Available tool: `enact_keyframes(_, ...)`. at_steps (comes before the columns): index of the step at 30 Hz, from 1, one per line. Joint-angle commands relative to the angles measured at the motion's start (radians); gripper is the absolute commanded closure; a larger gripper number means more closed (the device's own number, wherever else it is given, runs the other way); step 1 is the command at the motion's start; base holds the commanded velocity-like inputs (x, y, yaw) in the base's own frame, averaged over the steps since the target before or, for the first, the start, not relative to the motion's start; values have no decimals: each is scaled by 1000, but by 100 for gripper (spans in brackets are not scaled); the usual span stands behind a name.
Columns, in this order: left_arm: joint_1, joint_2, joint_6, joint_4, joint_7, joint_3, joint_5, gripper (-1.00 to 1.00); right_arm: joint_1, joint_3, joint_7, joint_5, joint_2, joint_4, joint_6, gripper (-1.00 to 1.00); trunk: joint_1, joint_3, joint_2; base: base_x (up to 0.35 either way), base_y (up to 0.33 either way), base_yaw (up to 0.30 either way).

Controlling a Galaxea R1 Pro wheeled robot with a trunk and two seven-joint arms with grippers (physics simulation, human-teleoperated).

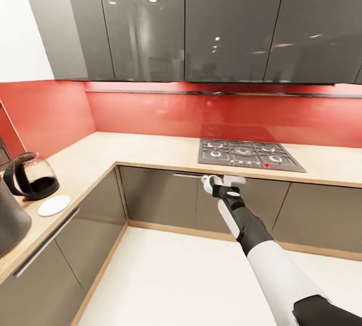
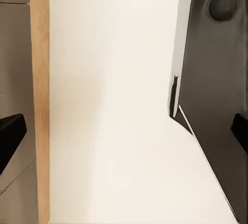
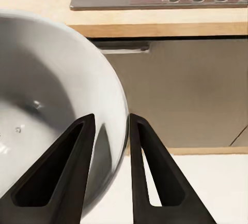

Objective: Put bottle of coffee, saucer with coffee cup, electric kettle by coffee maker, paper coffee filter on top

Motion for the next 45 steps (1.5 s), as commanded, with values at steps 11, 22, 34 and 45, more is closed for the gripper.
enact_keyframes(11,-1,-9,-4,0,2,10,-8,-100,-1,5,-6,-6,-3,1,2,100,1,-2,-2,322,-72,82)
enact_keyframes(22,-1,-9,-5,1,2,13,-8,-100,-1,3,-6,-8,-4,-1,2,100,1,-2,-2,290,-200,1)
enact_keyframes(34,-1,-7,-5,1,2,14,-7,-100,-1,4,-6,-9,-4,-1,2,100,1,-2,-2,286,-196,147)
enact_keyframes(45,-1,-9,-5,1,2,14,-7,-100,-1,4,-6,-9,-3,-1,2,100,1,-2,-2,308,-123,278)
